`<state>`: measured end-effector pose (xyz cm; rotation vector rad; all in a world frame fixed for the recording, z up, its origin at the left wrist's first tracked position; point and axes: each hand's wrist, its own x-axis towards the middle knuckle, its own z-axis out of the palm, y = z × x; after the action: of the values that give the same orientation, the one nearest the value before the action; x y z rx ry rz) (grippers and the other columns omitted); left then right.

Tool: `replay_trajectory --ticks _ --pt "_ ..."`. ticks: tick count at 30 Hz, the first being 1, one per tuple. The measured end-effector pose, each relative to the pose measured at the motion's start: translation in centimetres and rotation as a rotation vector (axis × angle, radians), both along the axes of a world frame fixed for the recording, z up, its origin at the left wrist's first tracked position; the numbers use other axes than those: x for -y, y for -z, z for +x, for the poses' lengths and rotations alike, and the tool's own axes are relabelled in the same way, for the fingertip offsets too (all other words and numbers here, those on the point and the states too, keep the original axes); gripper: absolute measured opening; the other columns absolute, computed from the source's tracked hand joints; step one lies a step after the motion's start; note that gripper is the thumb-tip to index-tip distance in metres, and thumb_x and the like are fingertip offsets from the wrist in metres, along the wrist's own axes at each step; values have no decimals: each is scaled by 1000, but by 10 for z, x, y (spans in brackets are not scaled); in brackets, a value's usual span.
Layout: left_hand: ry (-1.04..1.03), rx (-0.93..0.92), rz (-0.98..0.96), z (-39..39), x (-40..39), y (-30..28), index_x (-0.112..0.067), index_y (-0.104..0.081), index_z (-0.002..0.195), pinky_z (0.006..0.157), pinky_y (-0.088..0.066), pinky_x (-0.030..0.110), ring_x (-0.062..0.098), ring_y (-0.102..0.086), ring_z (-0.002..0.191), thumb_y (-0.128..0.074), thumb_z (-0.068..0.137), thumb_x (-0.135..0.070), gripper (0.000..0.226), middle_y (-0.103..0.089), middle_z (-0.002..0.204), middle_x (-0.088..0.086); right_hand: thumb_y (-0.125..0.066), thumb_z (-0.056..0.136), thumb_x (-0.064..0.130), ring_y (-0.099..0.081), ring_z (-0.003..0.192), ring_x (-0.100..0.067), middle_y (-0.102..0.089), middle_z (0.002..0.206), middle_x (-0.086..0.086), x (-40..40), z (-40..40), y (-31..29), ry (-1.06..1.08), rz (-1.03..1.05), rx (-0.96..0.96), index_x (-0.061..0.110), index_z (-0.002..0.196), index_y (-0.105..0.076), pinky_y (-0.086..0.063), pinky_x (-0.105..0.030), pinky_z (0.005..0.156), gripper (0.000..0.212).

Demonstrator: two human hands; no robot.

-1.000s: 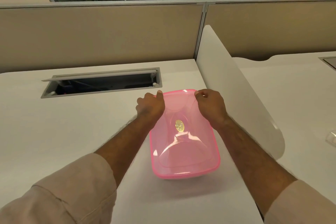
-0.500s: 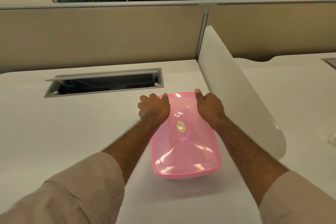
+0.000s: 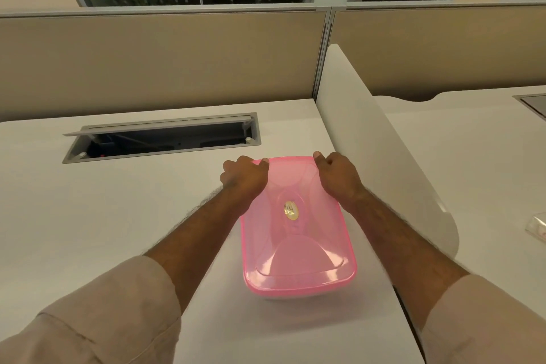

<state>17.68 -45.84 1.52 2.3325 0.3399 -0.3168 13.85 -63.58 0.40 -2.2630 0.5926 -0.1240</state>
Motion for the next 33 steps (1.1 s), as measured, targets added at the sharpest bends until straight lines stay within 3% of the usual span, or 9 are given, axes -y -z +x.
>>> replay_trajectory --ticks 6,10,16,19,22,25,28,31,33 --pt "-11 60 -90 -10 -2 3 -16 -46 138 78 -44 36 25 -50 107 -38 97 -55 56 -39 143 10 -33 97 52 -48 75 -27 -52 80 -7 -5 -7 4 33 34 -27 7 79 -46 -37 -32 68 51" --pt "-208 -99 -324 -1 -7 4 -10 -49 133 76 -41 34 26 -54 98 -31 98 -58 62 -57 121 9 -32 95 59 -48 68 -25 -47 65 0 -4 -8 5 36 61 -35 13 62 -42 -38 -32 66 58" --pt "-286 -240 -606 7 -24 -2 -6 -61 114 90 -55 46 31 -65 96 -65 87 -51 53 -68 104 14 -33 97 54 -46 71 -26 -42 63 2 -4 -5 7 24 35 -14 16 59 -37 -36 -32 67 54" --pt "-261 -280 -684 9 -30 -8 -4 -64 110 92 -56 49 30 -66 88 -69 87 -40 43 -71 96 14 -33 97 53 -47 72 -27 -43 64 2 -3 -4 9 19 19 -11 16 60 -37 -36 -31 67 53" --pt "-269 -207 -604 2 -24 -6 -5 -61 118 89 -55 45 31 -65 95 -63 90 -45 49 -68 107 15 -32 97 54 -49 74 -27 -49 70 -2 -2 -4 11 25 -3 -23 11 66 -43 -36 -31 68 55" --pt "-266 -81 -423 -21 -18 -1 -3 -55 122 71 -48 33 27 -60 86 -51 93 -52 58 -63 109 14 -32 97 56 -50 79 -27 -54 84 -9 -2 -3 12 37 -25 -23 6 80 -50 -37 -31 71 55" --pt "-171 -24 -283 -57 -25 5 0 -55 122 70 -50 36 34 -65 95 -41 96 -56 63 -65 115 21 -32 96 57 -54 83 -30 -62 93 -15 -1 -2 13 46 -35 -24 5 86 -55 -37 -30 72 58" --pt "-144 13 -182 -101 -38 10 -1 -59 100 58 -42 31 26 -61 74 -39 94 -61 63 -66 94 20 -32 96 57 -54 84 -30 -66 101 -19 -2 -2 15 53 -48 -24 6 85 -52 -36 -30 72 56" --pt "-149 6 -154 -123 -43 10 -9 -54 87 56 -39 30 19 -55 67 -38 91 -65 58 -62 80 6 -31 96 57 -57 88 -32 -66 104 -20 -1 -2 15 47 -59 -30 6 84 -51 -36 -30 72 56"
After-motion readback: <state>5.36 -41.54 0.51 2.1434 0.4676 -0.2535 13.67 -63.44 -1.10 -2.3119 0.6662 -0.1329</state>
